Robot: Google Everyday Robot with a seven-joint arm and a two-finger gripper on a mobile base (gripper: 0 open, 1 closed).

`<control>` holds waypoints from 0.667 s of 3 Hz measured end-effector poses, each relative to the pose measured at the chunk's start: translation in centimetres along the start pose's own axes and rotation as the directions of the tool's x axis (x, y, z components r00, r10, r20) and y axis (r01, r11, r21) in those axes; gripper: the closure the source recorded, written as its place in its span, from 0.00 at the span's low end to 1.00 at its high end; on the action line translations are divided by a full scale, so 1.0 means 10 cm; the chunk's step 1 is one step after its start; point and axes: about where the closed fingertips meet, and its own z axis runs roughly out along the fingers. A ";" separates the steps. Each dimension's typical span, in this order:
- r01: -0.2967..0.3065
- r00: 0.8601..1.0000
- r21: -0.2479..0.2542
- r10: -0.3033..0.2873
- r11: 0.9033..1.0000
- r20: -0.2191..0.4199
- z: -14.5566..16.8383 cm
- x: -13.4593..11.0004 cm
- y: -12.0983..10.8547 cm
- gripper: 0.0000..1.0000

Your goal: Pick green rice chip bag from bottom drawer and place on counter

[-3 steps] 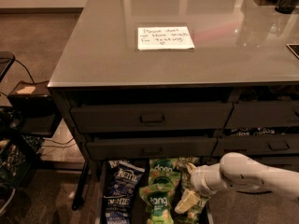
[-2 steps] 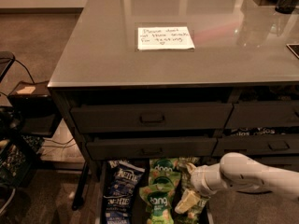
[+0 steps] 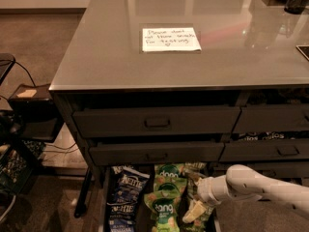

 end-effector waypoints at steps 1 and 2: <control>0.011 0.999 -0.038 -0.010 0.999 0.040 0.29 0.16 -0.06 0.00; 0.026 0.997 -0.073 -0.021 0.997 0.070 0.49 0.22 -0.07 0.00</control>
Offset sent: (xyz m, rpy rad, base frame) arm 0.0099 0.0215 -0.0726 0.1209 0.0251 0.0874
